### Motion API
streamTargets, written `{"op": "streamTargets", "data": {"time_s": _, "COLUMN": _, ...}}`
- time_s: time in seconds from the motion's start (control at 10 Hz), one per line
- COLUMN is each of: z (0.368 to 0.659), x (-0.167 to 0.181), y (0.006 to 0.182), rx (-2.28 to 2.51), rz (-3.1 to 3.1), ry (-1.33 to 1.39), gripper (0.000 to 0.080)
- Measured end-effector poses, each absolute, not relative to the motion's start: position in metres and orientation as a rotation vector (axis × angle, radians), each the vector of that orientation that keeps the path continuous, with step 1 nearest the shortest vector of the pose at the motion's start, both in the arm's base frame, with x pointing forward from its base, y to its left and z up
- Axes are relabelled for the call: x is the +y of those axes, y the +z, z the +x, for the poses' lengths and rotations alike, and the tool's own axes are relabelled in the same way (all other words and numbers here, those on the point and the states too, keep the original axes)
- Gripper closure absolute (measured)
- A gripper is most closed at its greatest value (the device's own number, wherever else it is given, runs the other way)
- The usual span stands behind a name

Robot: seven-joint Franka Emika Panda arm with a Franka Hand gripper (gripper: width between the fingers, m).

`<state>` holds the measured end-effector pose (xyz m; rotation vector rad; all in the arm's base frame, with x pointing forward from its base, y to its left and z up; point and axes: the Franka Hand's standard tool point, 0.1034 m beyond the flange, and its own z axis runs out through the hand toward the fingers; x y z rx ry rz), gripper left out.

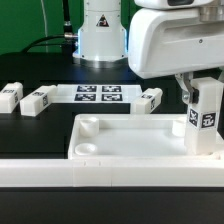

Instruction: Assemble desk

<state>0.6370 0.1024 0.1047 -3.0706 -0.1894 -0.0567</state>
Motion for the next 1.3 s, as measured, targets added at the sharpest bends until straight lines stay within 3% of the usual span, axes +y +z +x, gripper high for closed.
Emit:
{"op": "streamTargets", "data": {"time_s": 0.5, "z": 0.638, "x": 0.098, "y": 0.105, "rx": 0.375, "rz": -3.045, "ry": -0.042, "gripper": 0.0508}}
{"op": "streamTargets", "data": {"time_s": 1.3, "z": 0.637, "x": 0.085, "y": 0.103, "rx": 0.799, "rz": -2.978, "ry": -0.017, "gripper": 0.0505}}
